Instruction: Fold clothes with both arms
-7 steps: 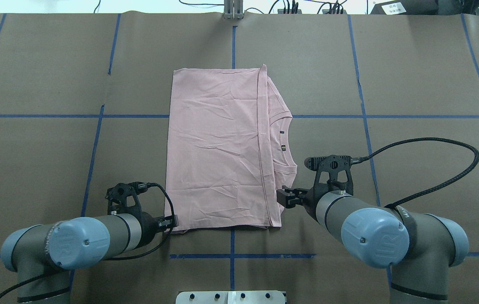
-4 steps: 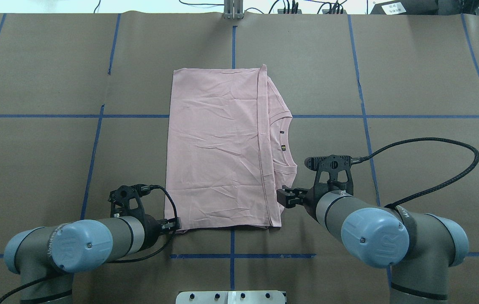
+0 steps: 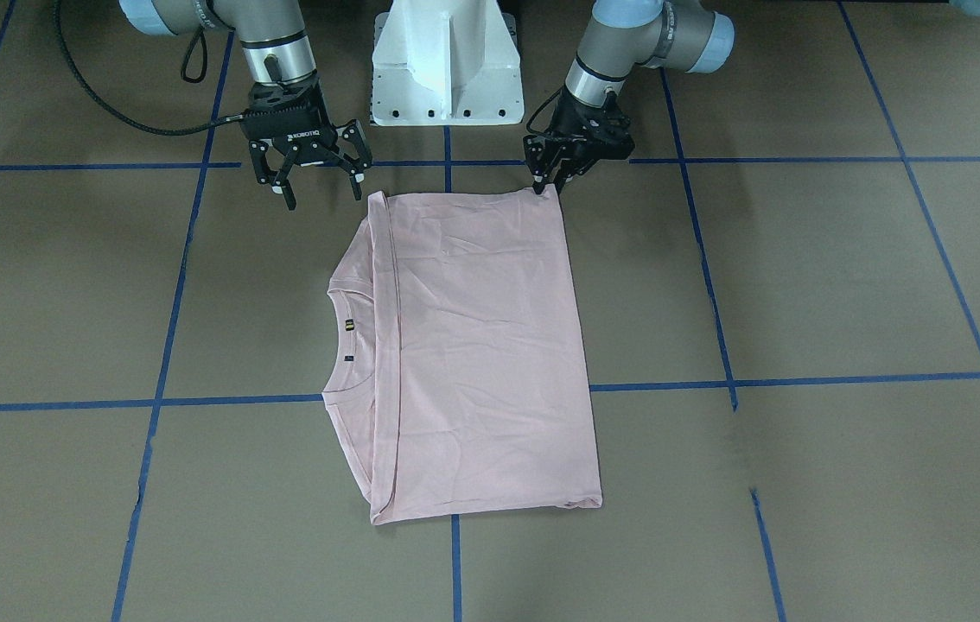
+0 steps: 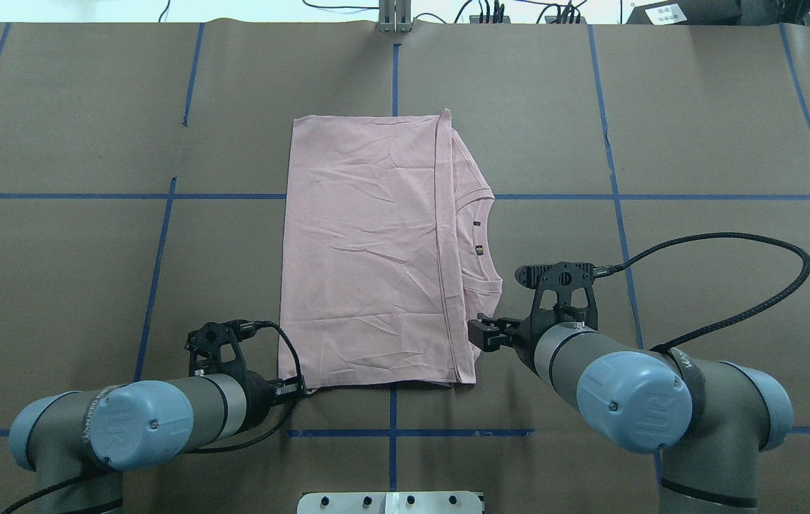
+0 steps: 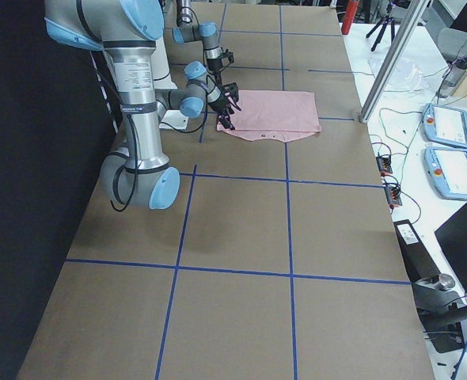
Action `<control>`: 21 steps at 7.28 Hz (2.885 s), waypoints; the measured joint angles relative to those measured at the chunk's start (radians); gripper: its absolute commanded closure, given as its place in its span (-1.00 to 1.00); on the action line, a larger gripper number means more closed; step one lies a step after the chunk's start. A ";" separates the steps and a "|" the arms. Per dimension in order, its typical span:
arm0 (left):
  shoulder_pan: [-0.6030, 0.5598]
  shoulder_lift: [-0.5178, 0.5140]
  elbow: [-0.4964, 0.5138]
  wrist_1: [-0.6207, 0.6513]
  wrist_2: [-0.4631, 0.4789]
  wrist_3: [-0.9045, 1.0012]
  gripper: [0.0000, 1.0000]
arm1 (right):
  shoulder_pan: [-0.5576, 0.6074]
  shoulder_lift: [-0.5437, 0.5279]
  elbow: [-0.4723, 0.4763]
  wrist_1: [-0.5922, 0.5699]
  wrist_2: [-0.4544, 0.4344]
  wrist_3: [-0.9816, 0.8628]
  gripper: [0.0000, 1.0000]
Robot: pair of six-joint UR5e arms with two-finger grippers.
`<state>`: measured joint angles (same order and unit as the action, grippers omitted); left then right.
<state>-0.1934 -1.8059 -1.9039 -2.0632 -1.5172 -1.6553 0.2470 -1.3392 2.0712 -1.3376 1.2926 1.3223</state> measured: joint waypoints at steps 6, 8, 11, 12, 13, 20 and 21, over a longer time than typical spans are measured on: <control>0.001 -0.003 -0.005 0.000 -0.001 -0.001 1.00 | -0.007 0.045 -0.016 -0.012 -0.001 0.032 -0.91; 0.002 -0.004 -0.006 0.000 -0.001 -0.001 1.00 | -0.018 0.170 -0.076 -0.142 0.011 0.114 -0.60; 0.002 -0.005 -0.006 0.000 0.000 -0.001 1.00 | -0.020 0.256 -0.138 -0.280 0.107 0.242 -0.58; 0.002 -0.005 -0.007 0.000 0.000 -0.001 1.00 | -0.022 0.282 -0.181 -0.283 0.115 0.257 -0.56; 0.002 -0.005 -0.008 0.000 0.000 -0.001 1.00 | -0.024 0.298 -0.211 -0.283 0.117 0.266 -0.55; 0.002 -0.002 -0.009 0.000 0.002 -0.001 1.00 | -0.058 0.301 -0.255 -0.285 0.115 0.298 -0.44; 0.002 -0.002 -0.009 0.000 0.002 -0.001 1.00 | -0.058 0.301 -0.259 -0.284 0.114 0.300 -0.42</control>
<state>-0.1917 -1.8080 -1.9129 -2.0632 -1.5156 -1.6567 0.1888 -1.0379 1.8117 -1.6215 1.4065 1.6223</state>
